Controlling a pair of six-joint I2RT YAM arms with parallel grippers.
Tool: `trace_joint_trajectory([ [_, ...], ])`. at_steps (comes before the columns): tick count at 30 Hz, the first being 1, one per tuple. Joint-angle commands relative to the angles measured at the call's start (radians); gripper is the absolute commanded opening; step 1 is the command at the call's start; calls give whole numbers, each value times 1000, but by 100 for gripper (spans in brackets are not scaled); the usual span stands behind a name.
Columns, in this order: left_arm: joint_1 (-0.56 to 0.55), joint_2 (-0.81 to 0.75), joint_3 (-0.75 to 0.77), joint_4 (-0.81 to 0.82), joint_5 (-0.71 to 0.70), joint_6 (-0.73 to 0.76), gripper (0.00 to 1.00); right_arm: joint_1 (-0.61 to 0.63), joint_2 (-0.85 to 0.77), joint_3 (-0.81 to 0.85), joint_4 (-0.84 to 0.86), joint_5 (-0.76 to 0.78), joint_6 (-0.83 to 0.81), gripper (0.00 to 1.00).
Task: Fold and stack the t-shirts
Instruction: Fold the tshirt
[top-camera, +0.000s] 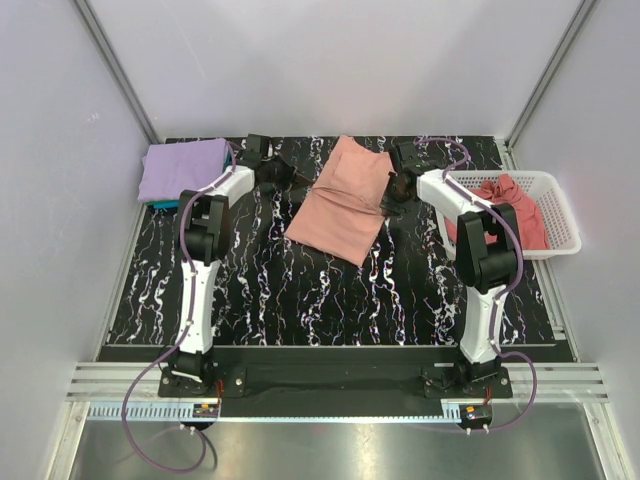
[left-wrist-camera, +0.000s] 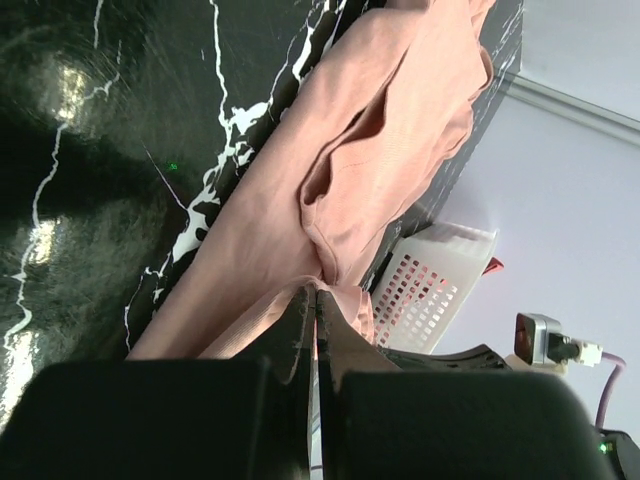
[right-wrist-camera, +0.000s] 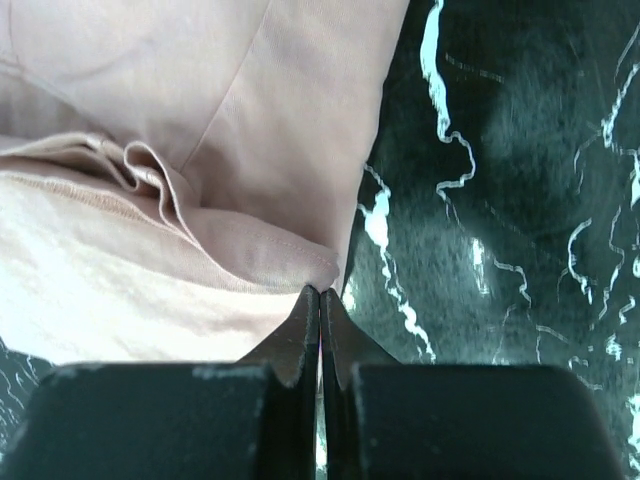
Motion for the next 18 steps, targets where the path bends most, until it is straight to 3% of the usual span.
trace_joint_trajectory([
  [1,14,7,46,50,-29,-8,0,-13,23,67,-4,-10,-27,0],
  [13,17,80,123,90,-9,-30,0,-39,106,153,-30,-13,-52,0],
  [18,20,77,131,94,8,-22,34,-45,133,209,-50,-47,-61,13],
])
